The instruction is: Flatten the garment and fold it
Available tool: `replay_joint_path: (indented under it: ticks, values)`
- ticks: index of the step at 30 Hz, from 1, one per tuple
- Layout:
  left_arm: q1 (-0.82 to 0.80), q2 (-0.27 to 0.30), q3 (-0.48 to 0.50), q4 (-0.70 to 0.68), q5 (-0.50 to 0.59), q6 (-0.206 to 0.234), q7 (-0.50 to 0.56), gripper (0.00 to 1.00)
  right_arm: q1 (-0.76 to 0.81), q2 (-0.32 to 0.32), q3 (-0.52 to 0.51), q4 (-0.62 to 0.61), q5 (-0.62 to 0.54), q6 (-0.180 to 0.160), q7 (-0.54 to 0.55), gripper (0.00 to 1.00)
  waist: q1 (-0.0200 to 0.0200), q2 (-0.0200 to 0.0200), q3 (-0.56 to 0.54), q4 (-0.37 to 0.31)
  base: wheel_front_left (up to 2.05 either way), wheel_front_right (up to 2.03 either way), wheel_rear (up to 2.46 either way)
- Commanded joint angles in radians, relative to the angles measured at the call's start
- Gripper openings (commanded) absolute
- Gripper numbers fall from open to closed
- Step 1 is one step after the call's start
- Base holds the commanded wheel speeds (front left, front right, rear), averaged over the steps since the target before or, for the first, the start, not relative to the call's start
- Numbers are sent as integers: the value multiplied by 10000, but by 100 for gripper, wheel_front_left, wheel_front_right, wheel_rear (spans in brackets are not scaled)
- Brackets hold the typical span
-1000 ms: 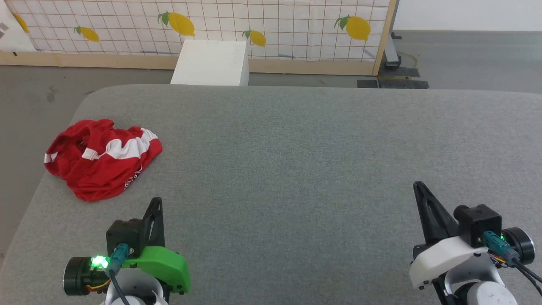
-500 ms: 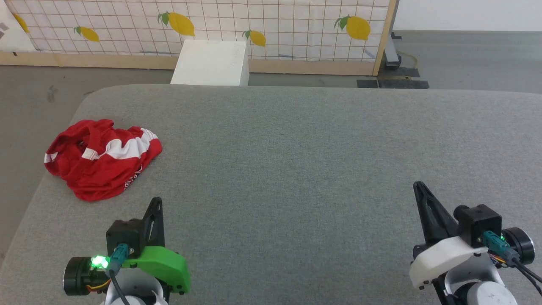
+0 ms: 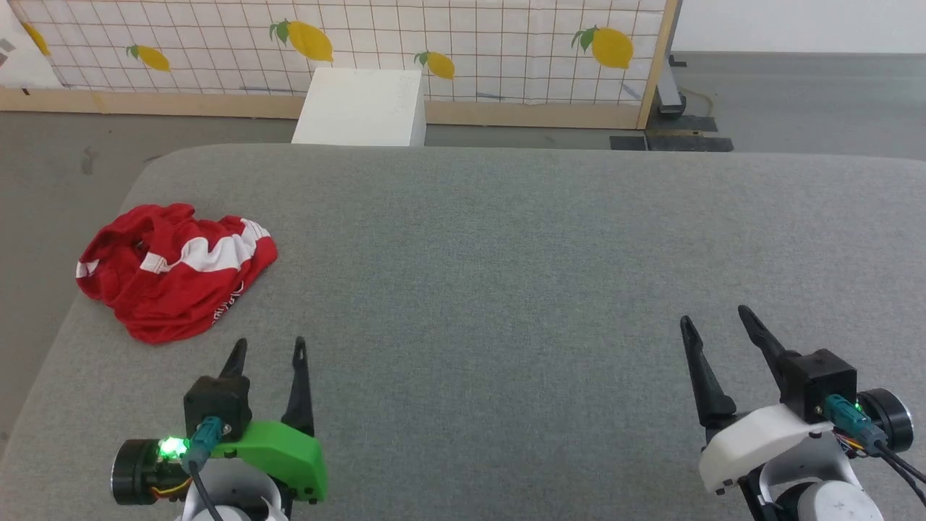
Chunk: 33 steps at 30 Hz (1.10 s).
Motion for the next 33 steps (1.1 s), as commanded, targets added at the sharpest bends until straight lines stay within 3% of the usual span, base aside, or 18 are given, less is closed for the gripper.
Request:
replay_joint_path:
  ticks: [1,11,33]
  values:
    - [-39,-2,-24,52,-64,63,-78,100,-18,0,0,28,42,-1,-65,100,0,0,1,18,0,0,0]
    - [-129,26,-88,232,-254,209,-286,100,-25,0,25,133,102,-2,-201,100,0,0,-14,417,0,0,0]
    - [53,276,-86,230,-681,670,-680,100,-48,-1,282,382,321,-5,-401,100,0,0,-69,2054,0,0,0]
